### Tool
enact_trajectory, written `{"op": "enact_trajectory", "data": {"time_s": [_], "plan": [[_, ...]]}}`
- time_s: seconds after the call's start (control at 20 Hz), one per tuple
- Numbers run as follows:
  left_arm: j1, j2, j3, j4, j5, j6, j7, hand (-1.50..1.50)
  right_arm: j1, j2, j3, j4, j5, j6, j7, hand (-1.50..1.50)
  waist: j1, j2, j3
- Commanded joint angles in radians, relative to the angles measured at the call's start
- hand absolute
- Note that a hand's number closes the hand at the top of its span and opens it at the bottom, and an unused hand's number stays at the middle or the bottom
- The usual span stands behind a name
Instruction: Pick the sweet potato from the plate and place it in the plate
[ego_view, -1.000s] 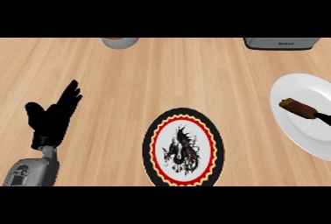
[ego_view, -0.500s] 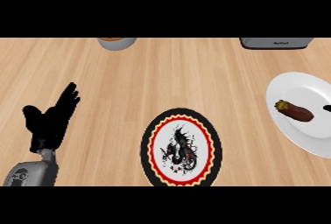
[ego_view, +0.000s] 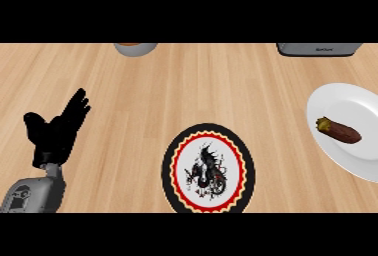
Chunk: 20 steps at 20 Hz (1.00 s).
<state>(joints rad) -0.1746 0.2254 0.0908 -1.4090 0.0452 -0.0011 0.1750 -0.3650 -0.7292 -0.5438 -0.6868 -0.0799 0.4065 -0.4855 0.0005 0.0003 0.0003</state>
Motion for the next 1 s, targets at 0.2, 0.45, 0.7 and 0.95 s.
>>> {"op": "enact_trajectory", "data": {"time_s": [0.2, 0.45, 0.7, 0.95], "plan": [[-0.009, -0.02, -0.024, -0.032, -0.028, 0.005, 0.044, 0.0, 0.028, -0.115, -0.015, 0.237, 0.041, 0.079, -0.221, -1.5, 0.009, 0.003, 0.002], [0.012, -0.016, 0.011, -0.004, -0.011, -0.025, -0.008, 0.0, 0.005, -0.145, -0.008, 0.292, 0.035, 0.084, -0.241, -1.5, 0.006, 0.002, 0.001], [-0.053, -0.05, -0.024, -0.012, -0.049, 0.022, 0.063, 0.0, -0.015, -0.182, 0.008, 0.387, 0.072, 0.073, -0.303, -1.5, 0.011, 0.006, 0.003], [0.023, -0.001, 0.028, -0.023, -0.011, -0.044, -0.007, 0.0, -0.003, -0.223, 0.022, 0.433, 0.091, 0.066, -0.31, -1.5, 0.014, 0.004, 0.002]]}}
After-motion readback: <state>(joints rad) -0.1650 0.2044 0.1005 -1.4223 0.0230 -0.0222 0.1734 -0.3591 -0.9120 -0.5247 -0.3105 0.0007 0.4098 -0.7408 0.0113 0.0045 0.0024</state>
